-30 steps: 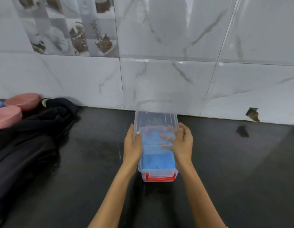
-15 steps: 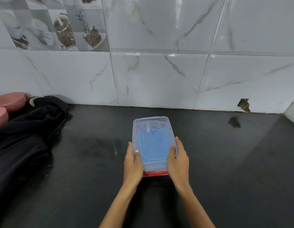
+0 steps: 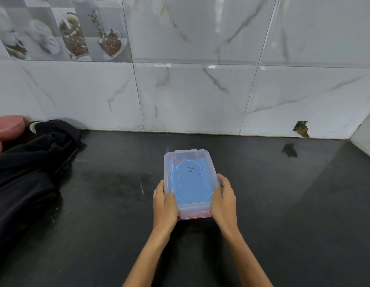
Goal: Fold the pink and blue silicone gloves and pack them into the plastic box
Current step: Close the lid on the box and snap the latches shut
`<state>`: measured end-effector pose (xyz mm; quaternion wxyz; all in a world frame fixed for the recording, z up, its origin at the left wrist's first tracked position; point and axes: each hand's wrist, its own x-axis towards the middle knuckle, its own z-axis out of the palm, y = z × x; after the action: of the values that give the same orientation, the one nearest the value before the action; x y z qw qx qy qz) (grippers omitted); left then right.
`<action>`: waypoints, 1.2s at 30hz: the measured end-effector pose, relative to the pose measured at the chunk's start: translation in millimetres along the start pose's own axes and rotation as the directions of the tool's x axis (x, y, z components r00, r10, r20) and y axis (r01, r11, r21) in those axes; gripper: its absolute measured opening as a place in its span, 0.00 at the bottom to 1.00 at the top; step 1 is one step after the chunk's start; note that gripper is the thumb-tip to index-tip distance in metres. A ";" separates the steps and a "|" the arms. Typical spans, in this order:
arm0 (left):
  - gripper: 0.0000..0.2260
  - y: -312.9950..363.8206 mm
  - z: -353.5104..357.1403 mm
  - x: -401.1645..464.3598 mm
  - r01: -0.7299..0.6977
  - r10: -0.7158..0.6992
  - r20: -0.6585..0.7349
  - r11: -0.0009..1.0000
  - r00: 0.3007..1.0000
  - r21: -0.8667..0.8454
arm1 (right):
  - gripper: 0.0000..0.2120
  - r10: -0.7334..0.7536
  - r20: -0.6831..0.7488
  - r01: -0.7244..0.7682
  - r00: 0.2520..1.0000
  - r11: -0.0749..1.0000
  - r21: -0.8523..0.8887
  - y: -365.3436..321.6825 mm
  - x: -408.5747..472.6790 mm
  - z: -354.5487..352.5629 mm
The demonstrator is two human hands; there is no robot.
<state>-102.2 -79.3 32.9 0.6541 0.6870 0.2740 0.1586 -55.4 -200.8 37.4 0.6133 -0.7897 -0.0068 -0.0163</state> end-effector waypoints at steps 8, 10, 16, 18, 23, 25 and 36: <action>0.09 20.9 -3.9 57.1 -0.019 0.011 0.034 0.965 0.999 0.261 | 0.16 0.070 0.136 -0.051 0.988 0.989 -0.137 -16.5 54.4 -1.6; 0.13 32.1 -0.1 78.7 -0.057 0.047 0.035 0.932 0.998 0.359 | 0.20 0.025 0.178 0.006 0.984 0.986 -0.168 -28.7 77.3 7.4; 0.16 43.4 5.6 116.7 -0.149 0.090 0.138 0.846 0.986 0.511 | 0.18 -0.001 0.340 0.123 0.941 0.934 -0.336 -35.8 124.4 28.9; 0.15 42.7 6.4 122.3 -0.163 0.102 0.142 0.834 0.985 0.527 | 0.16 -0.005 0.353 0.143 0.936 0.919 -0.367 -30.7 129.5 31.9; 0.17 38.6 7.3 132.5 -0.140 0.053 0.168 0.816 0.984 0.560 | 0.15 -0.016 0.327 0.145 0.945 0.916 -0.375 -22.3 135.7 34.9; 0.18 36.3 7.8 134.8 -0.142 0.046 0.178 0.809 0.983 0.570 | 0.15 -0.014 0.330 0.141 0.944 0.921 -0.364 -18.2 137.6 35.7; 0.13 27.2 10.3 153.8 -0.244 0.160 0.191 0.764 0.968 0.597 | 0.23 0.218 0.309 -0.115 0.926 0.941 -0.319 -7.5 157.2 43.8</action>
<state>31.2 2.3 37.1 0.3894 0.8967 0.1921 0.0857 102.2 -157.9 39.2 0.4772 -0.8607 -0.0423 0.1722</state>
